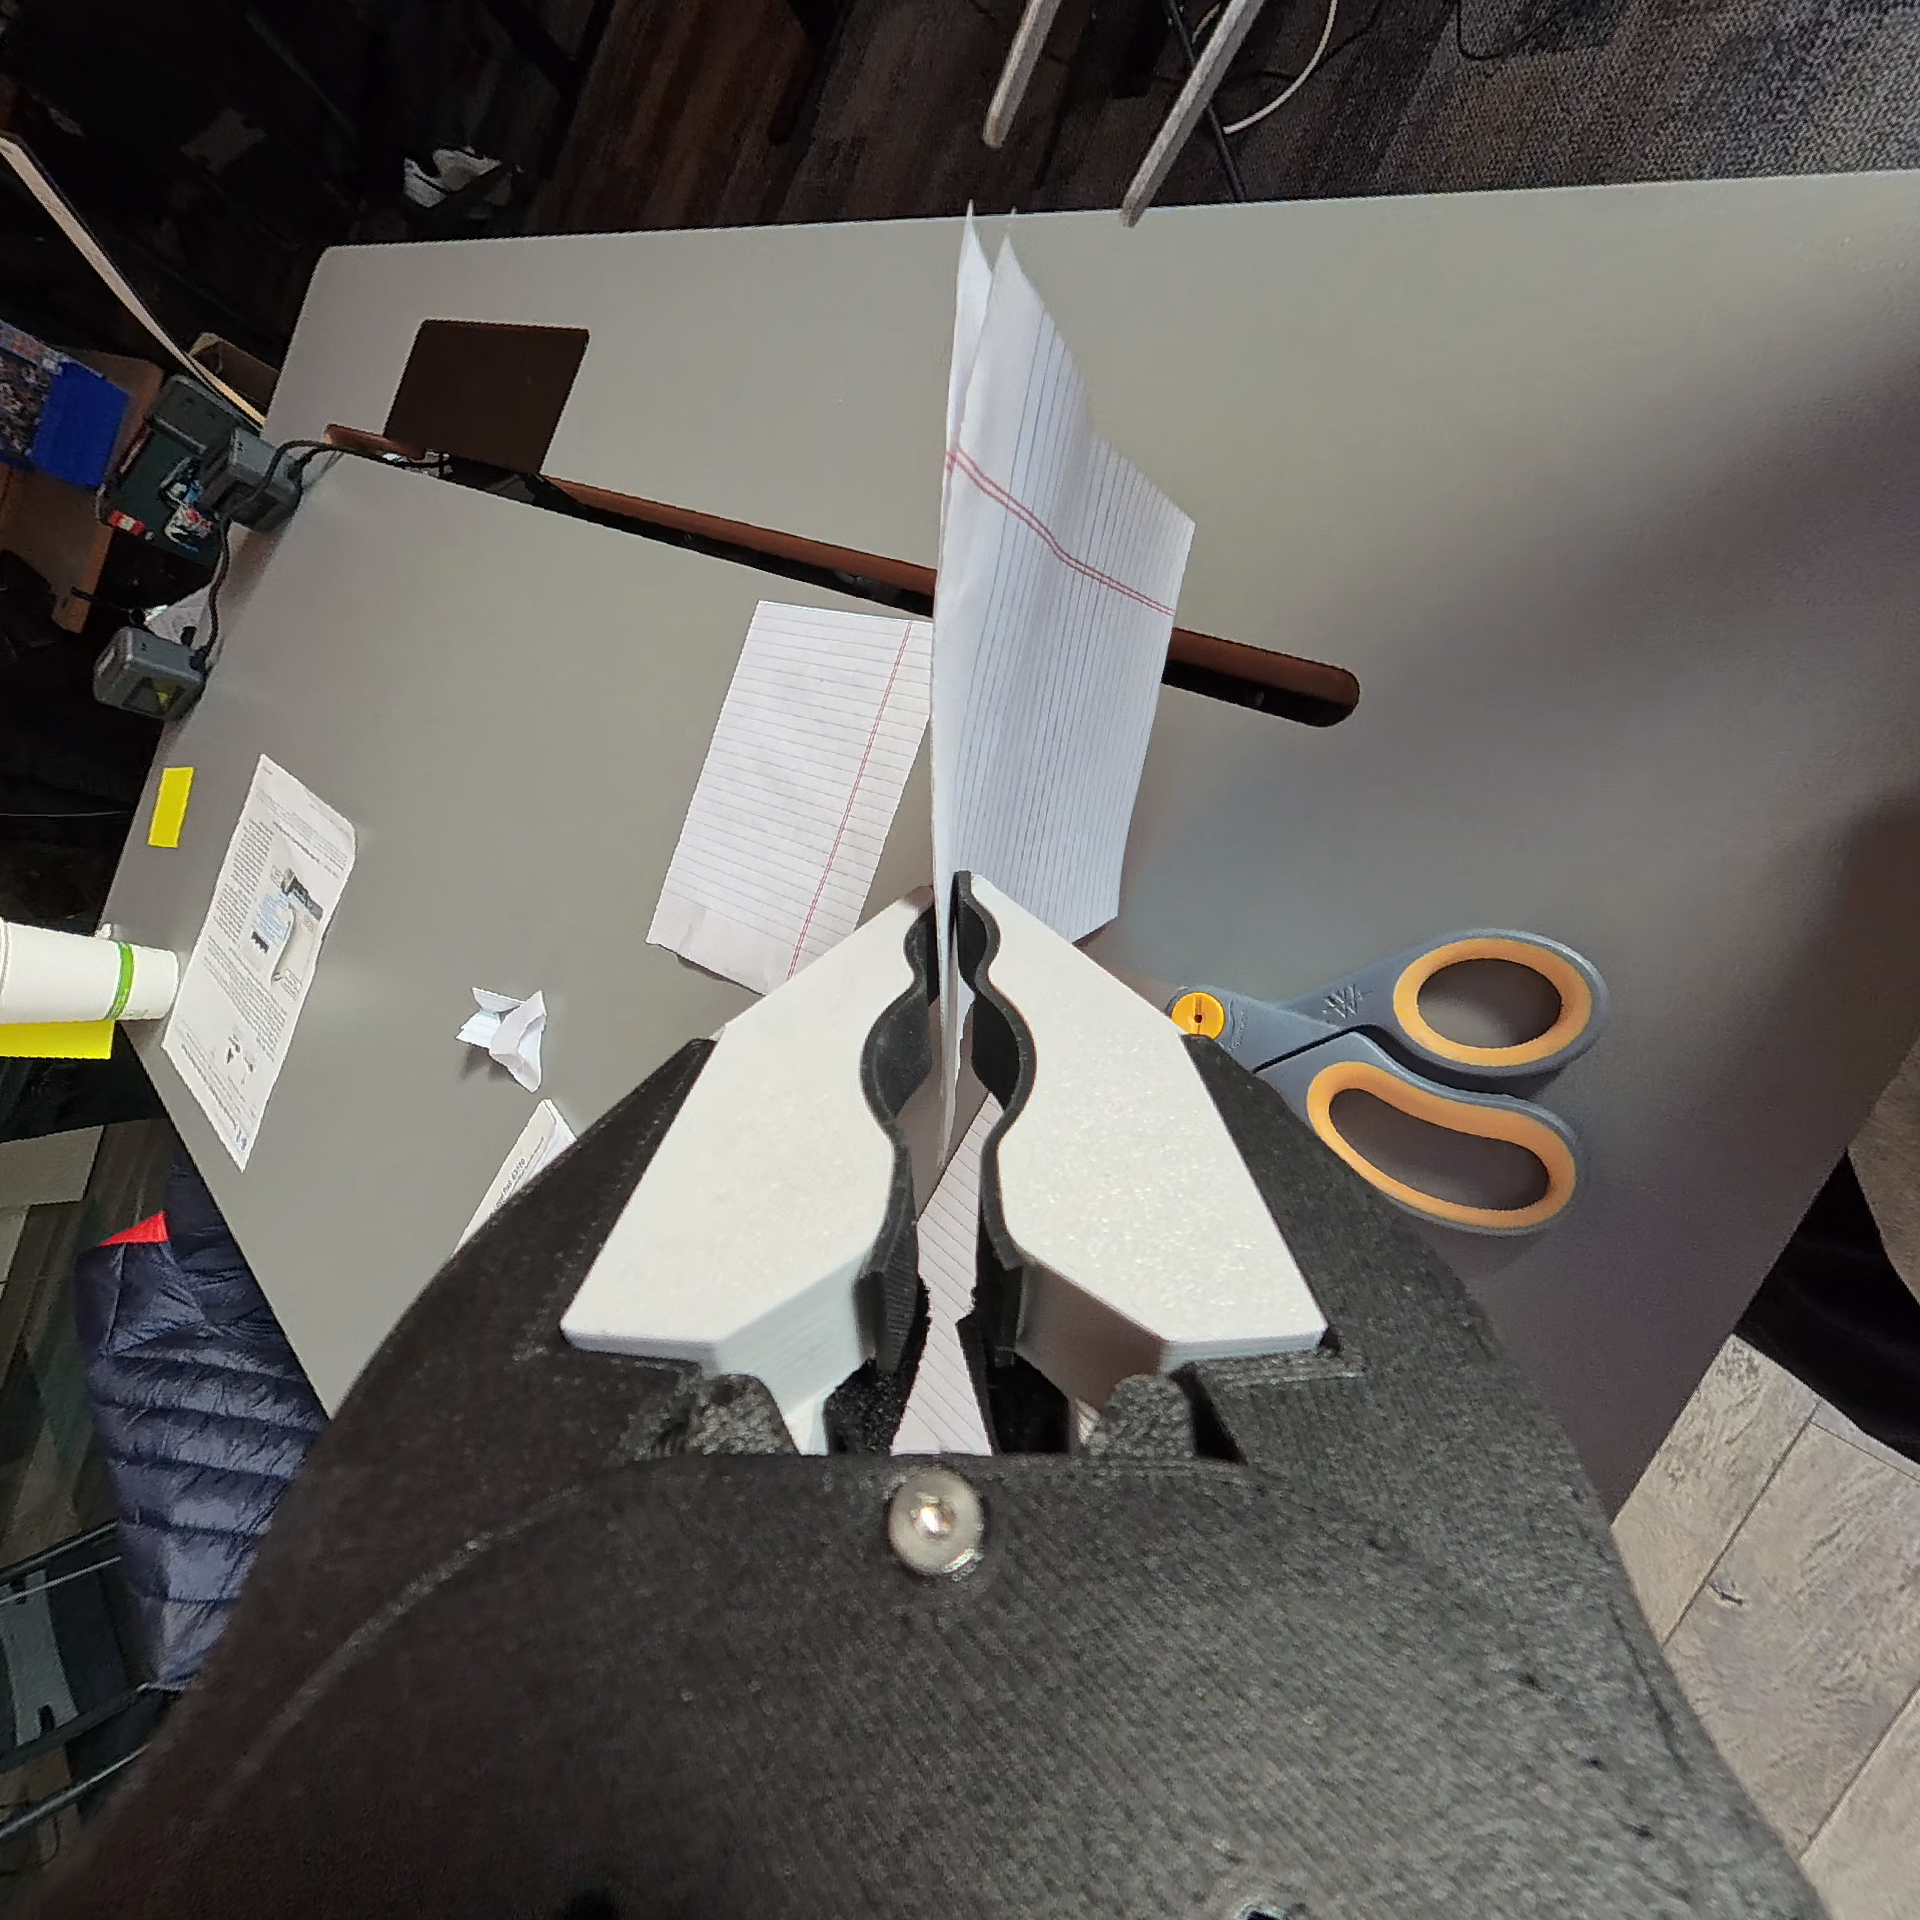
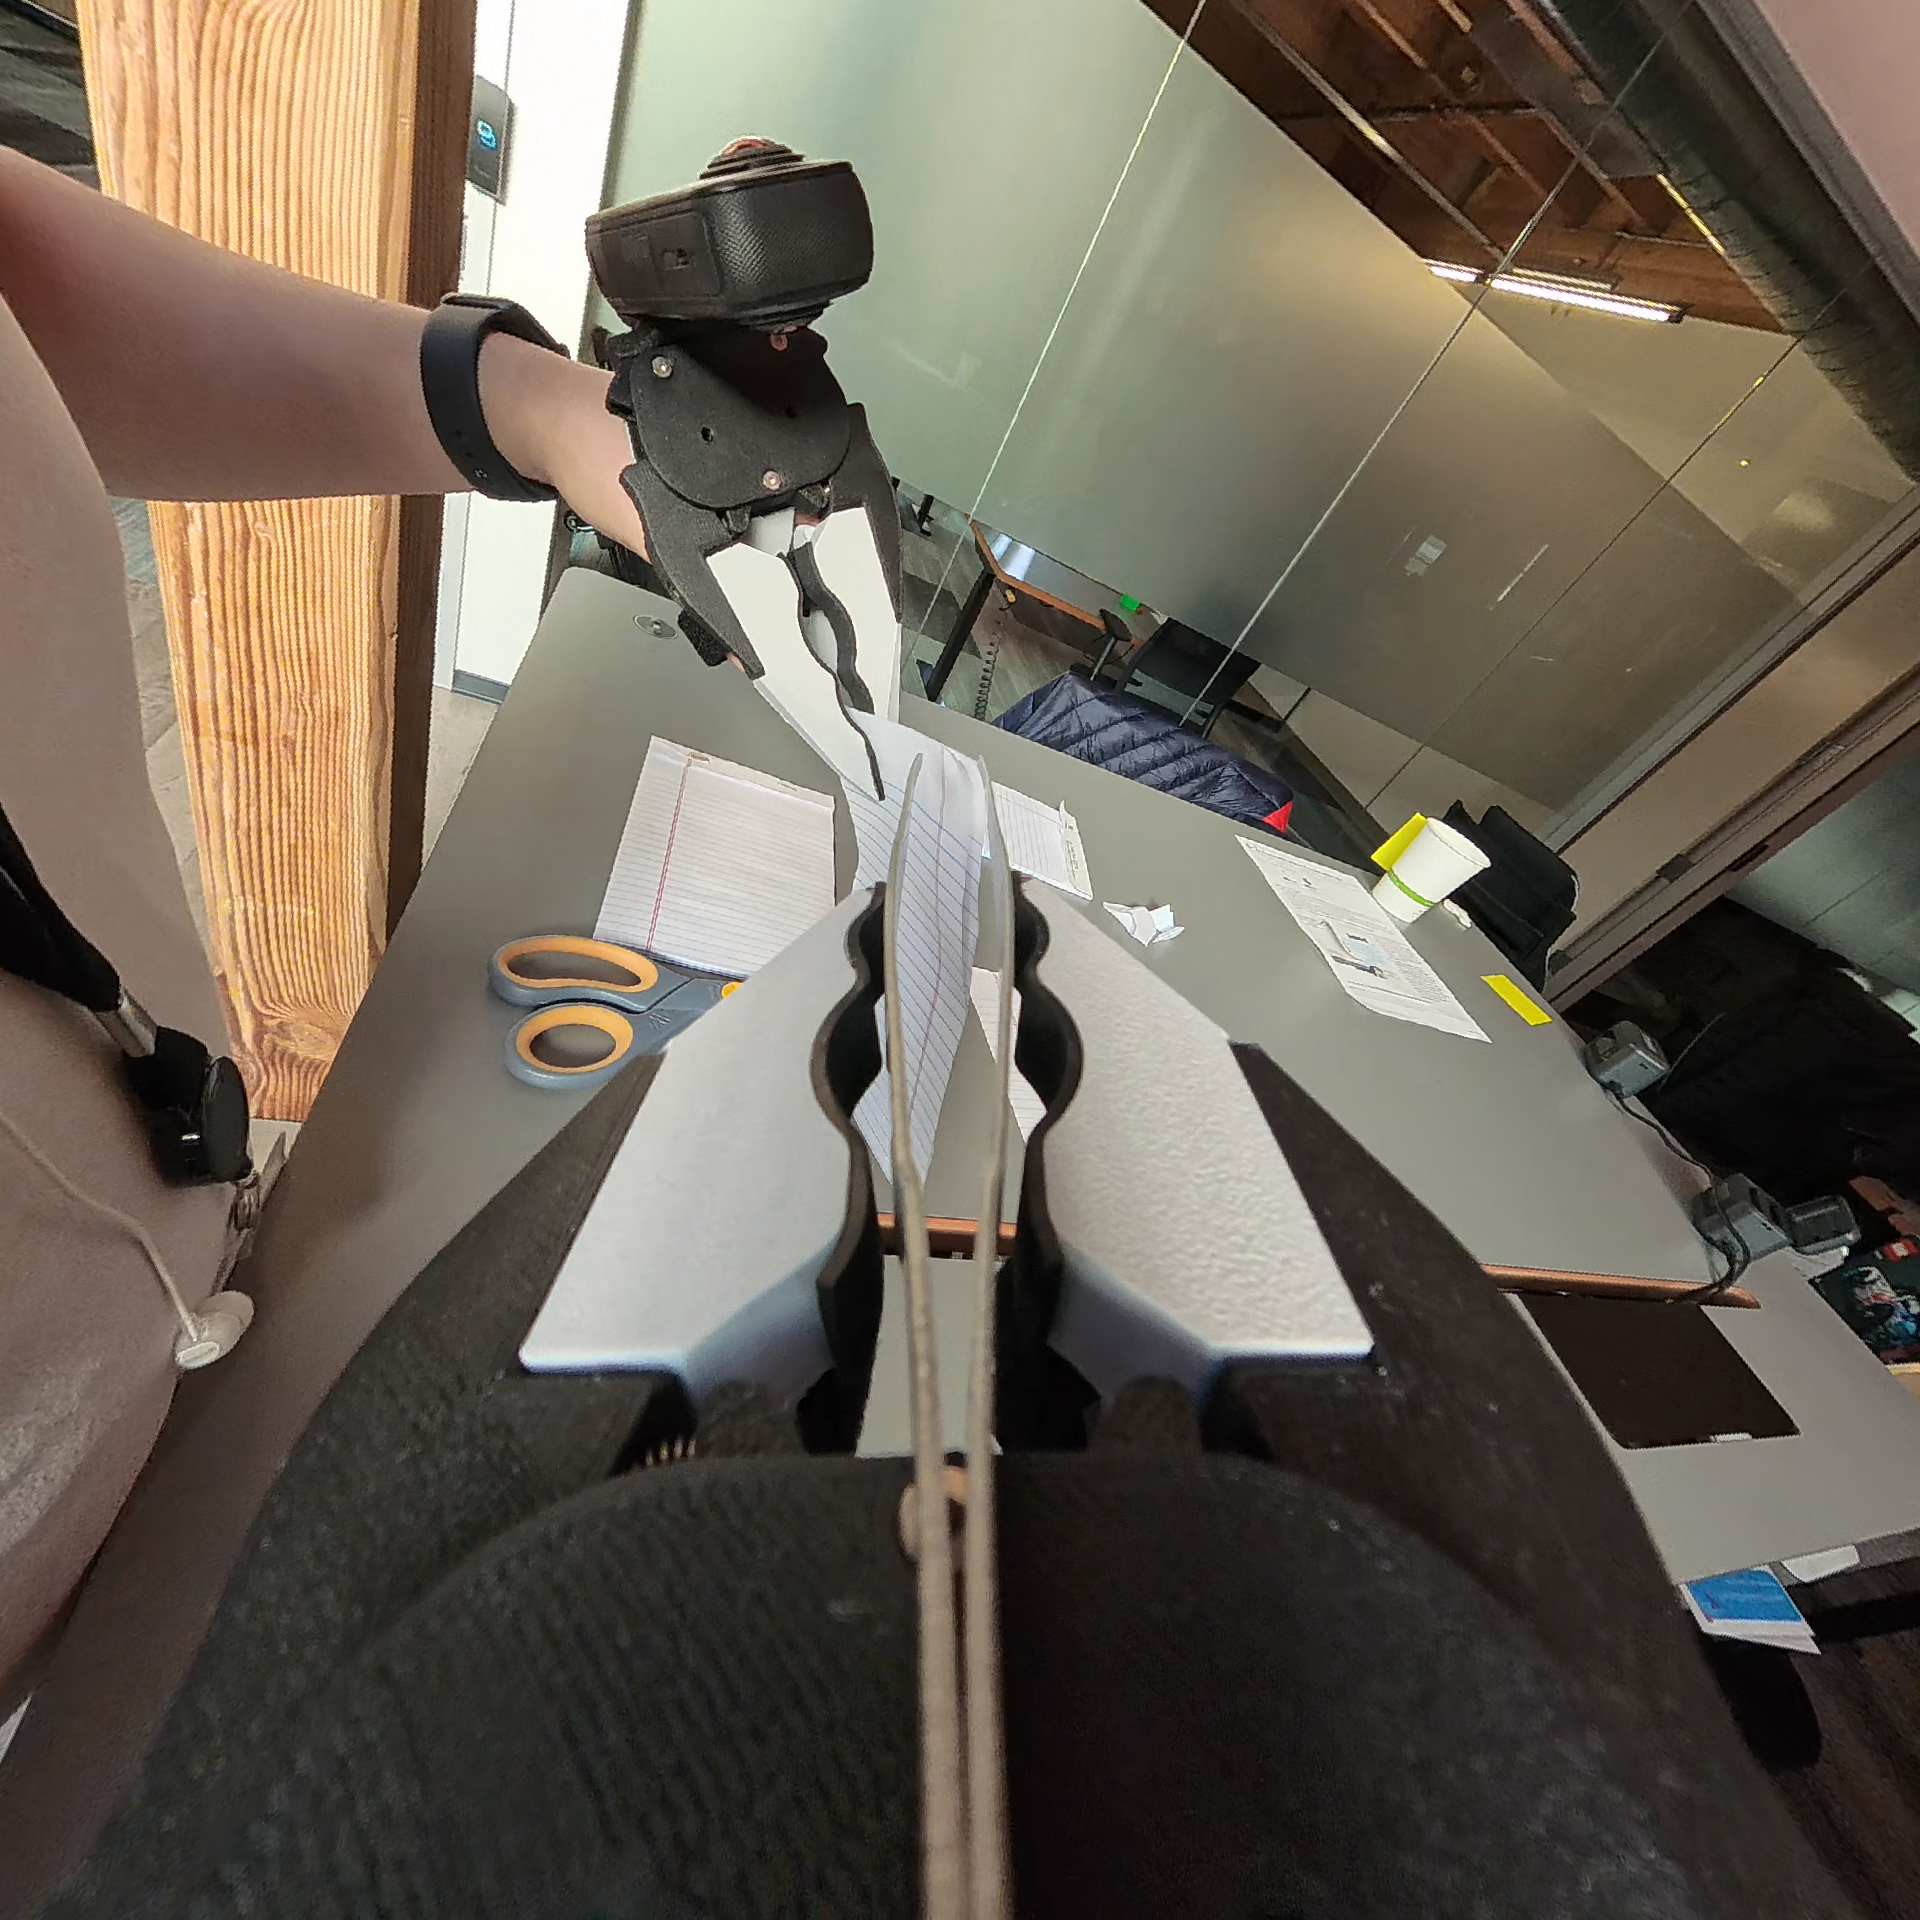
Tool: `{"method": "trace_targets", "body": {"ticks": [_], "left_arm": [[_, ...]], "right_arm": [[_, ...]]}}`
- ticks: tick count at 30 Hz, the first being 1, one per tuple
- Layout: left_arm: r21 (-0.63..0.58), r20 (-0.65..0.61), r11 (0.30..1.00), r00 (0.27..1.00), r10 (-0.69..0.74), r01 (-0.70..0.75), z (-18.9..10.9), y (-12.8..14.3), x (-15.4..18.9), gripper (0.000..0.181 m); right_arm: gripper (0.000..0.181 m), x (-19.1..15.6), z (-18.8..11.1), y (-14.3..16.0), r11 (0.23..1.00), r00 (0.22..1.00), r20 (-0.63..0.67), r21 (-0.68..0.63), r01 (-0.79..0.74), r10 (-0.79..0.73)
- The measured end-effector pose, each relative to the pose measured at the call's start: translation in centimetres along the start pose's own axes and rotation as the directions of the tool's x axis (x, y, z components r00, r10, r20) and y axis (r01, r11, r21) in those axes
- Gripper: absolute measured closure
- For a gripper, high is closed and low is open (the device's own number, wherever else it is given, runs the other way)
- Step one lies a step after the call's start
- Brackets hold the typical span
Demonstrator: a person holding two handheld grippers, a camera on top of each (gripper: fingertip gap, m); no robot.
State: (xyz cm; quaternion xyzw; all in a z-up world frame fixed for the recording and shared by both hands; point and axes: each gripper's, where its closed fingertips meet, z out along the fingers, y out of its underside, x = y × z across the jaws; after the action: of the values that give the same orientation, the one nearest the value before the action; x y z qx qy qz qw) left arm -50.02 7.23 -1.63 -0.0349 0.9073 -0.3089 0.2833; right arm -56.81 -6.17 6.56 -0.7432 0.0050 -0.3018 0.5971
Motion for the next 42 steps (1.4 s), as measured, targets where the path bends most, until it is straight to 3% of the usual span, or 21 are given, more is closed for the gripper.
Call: {"method": "trace_targets", "body": {"ticks": [11, 19, 26, 29, 36, 39, 42], "left_arm": [[0.017, -0.005, 1.0, 1.0, 0.014, -0.014, 0.3, -0.8, 0.5, 0.181], [0.056, -0.027, 0.998, 0.999, 0.023, -0.021, 0.3, -1.6, 1.5, 0.181], [0.105, -0.058, 0.995, 0.998, 0.008, -0.002, 1.0, -1.5, 1.6, 0.181], [0.121, -0.046, 0.989, 0.995, 0.085, -0.079, 2.4, -2.0, -0.9, 0.181], [0.176, 0.14, 0.961, 0.972, 0.189, -0.213, 6.5, -4.5, -13.6, 0.181], [0.168, 0.137, 0.967, 0.976, 0.168, -0.19, 8.6, -2.7, -16.7, 0.181], [0.16, 0.082, 0.981, 0.992, 0.095, -0.107, 11.4, 0.7, -16.3, 0.18]], "right_arm": [[0.16, 0.1, 0.0, 1.9, 0.998, 0.998, 0.034, -0.018, -0.052, 0.052], [0.159, -1.6, 1.6, 5.4, 0.973, 0.956, 0.183, -0.073, -0.221, 0.231], [0.167, -1.5, 4.1, 9.1, 0.978, 0.983, 0.136, -0.187, -0.096, 0.123], [0.17, 0.9, 5.7, 9.7, 0.972, 0.994, 0.105, -0.235, -0.015, 0.041], [0.17, 12.7, 10.0, 9.1, 0.899, 0.957, -0.019, -0.347, 0.265, -0.29], [0.17, 15.2, 12.1, 10.0, 0.819, 0.9, 0.017, -0.406, 0.405, -0.436], [0.17, 14.6, 14.6, 13.6, 0.78, 0.891, 0.094, -0.45, 0.435, -0.444]]}}
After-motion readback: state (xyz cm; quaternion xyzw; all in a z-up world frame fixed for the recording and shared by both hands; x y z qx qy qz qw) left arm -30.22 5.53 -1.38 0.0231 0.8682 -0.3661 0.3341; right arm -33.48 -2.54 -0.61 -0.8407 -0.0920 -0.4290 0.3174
